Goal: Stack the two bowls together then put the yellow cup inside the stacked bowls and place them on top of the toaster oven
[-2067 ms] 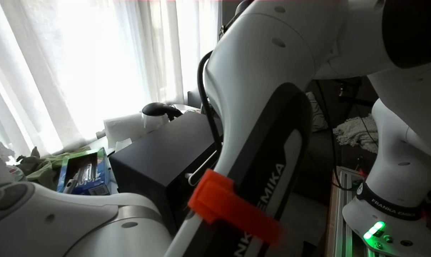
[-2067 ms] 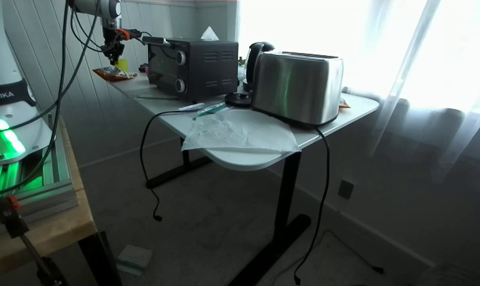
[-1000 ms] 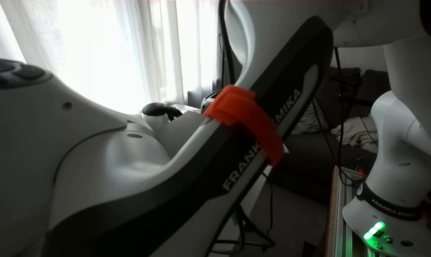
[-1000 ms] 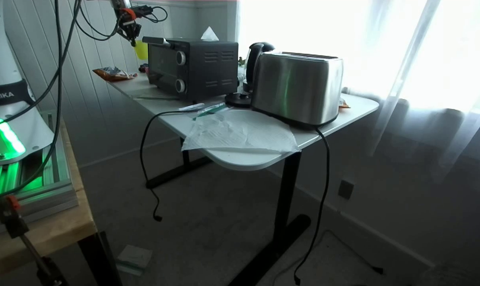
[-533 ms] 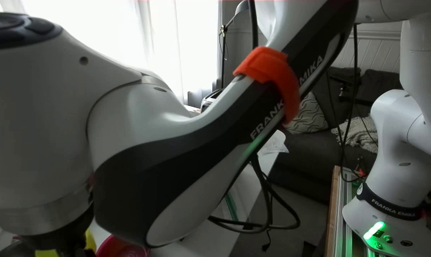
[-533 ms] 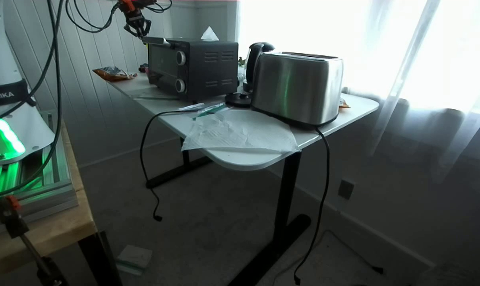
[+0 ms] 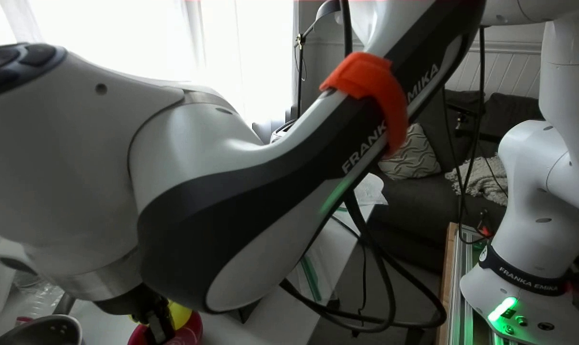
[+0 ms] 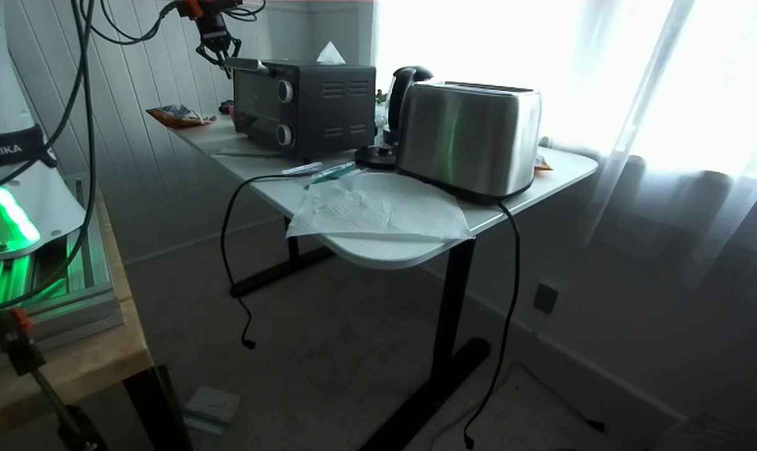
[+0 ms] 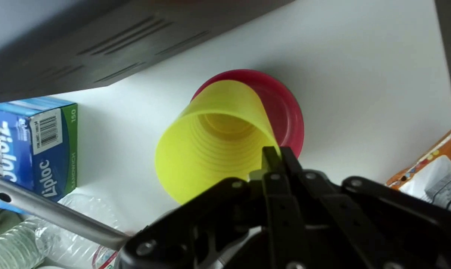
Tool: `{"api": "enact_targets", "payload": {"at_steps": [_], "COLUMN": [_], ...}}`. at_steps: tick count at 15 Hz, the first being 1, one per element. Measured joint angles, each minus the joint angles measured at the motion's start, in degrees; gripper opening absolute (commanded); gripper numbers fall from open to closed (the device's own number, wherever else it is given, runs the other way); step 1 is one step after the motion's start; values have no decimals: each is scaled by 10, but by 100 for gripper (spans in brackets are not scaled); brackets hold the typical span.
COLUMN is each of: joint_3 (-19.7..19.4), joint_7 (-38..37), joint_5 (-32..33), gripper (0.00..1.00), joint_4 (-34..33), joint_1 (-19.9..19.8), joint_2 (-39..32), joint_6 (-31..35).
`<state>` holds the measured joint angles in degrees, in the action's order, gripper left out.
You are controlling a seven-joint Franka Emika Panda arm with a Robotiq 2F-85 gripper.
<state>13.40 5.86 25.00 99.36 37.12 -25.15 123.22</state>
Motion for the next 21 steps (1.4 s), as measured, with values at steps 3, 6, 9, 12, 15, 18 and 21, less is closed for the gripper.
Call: {"api": "enact_targets", "payload": {"at_steps": [3,6,9,12,15,18,21], "joint_3": [10,19,27,32,36,40,44], "joint_7": [0,2,9,17,31,46,58], "joint_5": [-12,-22,-34,-36,-38,-43,-48], "gripper": [1,1,30,49,69,91,100], "joint_4": [10,19,27,27,27,26,25], "joint_1": [-13,-25,-38,-46,-53,-58,-62], "joint_2": [0,-3,-10,-25,-40,-54,-65], "joint_6": [18,38,64,82,93,95,95]}}
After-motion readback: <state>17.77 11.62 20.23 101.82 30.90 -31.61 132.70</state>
